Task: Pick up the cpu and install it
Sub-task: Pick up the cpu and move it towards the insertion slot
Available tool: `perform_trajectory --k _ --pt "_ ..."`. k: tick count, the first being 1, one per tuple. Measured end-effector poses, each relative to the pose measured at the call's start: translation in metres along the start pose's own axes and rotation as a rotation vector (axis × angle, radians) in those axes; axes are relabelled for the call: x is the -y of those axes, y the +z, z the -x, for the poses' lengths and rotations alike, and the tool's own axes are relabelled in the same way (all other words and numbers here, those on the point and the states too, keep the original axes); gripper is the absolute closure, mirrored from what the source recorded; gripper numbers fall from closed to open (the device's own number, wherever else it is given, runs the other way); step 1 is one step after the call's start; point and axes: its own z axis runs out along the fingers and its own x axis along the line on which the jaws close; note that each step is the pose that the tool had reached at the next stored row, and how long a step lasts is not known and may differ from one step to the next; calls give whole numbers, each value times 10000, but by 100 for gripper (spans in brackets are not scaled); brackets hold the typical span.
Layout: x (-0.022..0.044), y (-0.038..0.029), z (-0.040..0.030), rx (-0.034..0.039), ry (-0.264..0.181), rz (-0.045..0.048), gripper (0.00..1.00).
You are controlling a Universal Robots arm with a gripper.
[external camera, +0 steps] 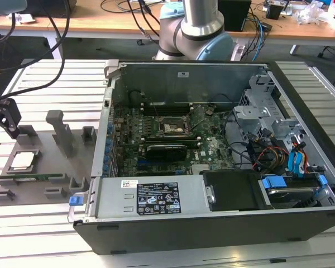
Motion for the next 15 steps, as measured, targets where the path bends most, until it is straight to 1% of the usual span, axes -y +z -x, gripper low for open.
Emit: perform_trajectory --k 1,2,3,5,6,9,15 --pt "-3 11 7 3 -162 -16 34" --pt "-4 20 8 4 -447 -14 34" --pt "-4 28 12 6 -612 -19 34" --pt "-10 53 36 13 -649 -113 34" --pt "-10 63 41 13 -652 -143 34" --pt "-12 82 50 13 -667 -154 34" --pt "-17 121 102 15 -686 -157 34"
